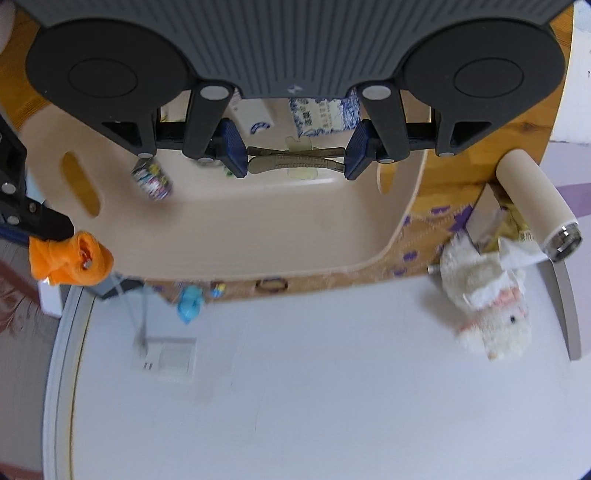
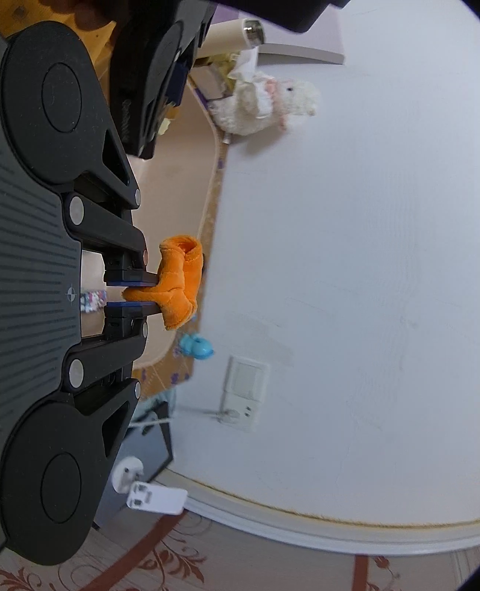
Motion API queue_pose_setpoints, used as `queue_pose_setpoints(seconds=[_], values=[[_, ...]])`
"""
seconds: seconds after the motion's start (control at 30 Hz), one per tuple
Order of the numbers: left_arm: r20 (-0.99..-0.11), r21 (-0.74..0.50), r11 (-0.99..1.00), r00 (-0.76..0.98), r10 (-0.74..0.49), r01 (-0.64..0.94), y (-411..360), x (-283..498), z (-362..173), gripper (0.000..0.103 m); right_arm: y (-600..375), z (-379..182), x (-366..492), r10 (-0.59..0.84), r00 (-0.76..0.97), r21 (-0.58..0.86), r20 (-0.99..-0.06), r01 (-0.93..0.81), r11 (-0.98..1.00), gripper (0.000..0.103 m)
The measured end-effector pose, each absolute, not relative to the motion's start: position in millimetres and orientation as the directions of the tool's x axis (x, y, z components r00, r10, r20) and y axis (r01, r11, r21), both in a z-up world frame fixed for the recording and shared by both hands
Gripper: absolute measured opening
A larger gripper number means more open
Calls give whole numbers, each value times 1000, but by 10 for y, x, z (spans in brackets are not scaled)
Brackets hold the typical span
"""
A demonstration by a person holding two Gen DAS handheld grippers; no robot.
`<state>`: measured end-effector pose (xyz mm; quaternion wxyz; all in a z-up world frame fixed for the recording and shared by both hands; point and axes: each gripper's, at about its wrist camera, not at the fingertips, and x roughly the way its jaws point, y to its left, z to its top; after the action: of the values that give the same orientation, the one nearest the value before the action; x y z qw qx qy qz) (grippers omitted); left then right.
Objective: Organize objects
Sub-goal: 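Lift both items over the beige basket and open both tools to release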
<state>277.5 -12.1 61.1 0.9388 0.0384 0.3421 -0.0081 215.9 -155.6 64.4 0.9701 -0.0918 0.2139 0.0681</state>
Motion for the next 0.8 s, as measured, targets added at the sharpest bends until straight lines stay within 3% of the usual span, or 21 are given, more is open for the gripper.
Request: queue_pose_setpoints(seconds=[0.47, 0.63, 0.8], values=[[-739, 100, 993, 673, 30, 65, -98, 2989, 249, 60, -1495, 206, 2481, 88, 815, -116, -573, -187, 976, 8], [-757, 50, 997, 654, -4, 64, -76, 2943, 291, 62, -1550, 279, 2394, 94, 826, -103, -556, -181, 978, 33], [-722, 76, 995, 691, 12, 63, -88, 2841, 393, 79, -1576, 405, 2281, 112, 837, -101, -535, -195, 976, 53]])
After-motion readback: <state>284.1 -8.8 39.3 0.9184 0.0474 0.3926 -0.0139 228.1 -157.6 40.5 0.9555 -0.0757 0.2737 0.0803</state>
